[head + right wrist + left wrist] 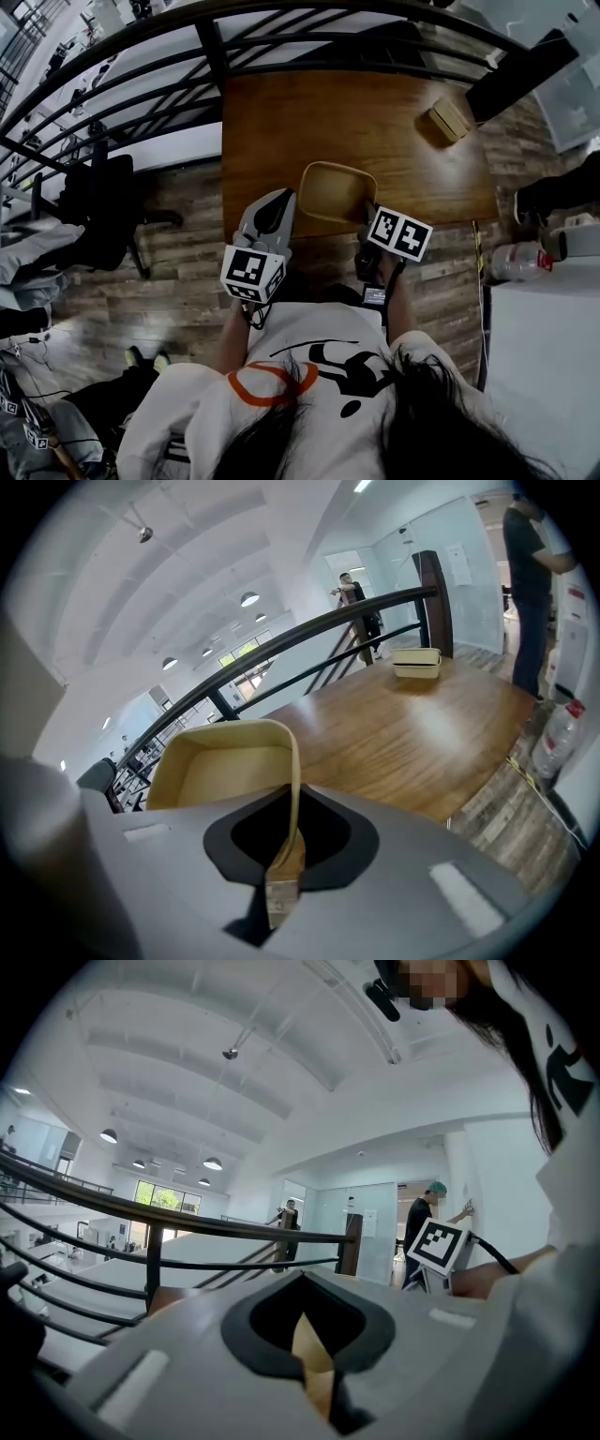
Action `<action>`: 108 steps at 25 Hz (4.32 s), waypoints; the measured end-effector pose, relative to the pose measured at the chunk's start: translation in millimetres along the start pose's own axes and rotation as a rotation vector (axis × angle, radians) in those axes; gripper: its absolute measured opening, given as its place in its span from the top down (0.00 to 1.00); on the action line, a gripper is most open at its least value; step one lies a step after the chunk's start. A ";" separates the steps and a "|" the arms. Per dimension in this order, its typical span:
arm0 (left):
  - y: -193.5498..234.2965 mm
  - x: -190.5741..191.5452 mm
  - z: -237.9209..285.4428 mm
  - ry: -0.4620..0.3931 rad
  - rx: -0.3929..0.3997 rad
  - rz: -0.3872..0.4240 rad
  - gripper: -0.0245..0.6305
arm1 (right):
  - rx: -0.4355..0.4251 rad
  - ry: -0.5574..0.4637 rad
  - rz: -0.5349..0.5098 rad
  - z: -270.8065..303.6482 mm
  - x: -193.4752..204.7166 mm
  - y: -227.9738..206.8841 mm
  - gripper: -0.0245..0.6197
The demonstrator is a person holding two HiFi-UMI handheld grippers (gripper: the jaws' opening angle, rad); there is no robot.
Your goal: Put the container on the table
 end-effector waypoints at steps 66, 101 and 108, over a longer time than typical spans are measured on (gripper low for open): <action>11.5 9.4 8.7 0.060 -0.551 -0.058 0.96 | -0.341 0.370 -0.291 277.5 -134.6 6.5 0.71; 26.7 10.7 -73.5 0.031 -0.173 -0.035 0.96 | -0.507 0.046 -0.274 12.6 28.2 125.3 0.93; 10.7 16.4 -74.9 0.030 -0.115 -0.046 0.96 | -0.483 0.056 -0.273 -3.7 46.5 118.4 0.93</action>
Point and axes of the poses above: the fingertips, and each gripper's own axes: z forward along the fingers, y to its left, x out of its underside, the point moved 8 cm from there along -z, backward along the fingers, and after that the axes turned 13 degrees about -x, right-handed, at the moved point
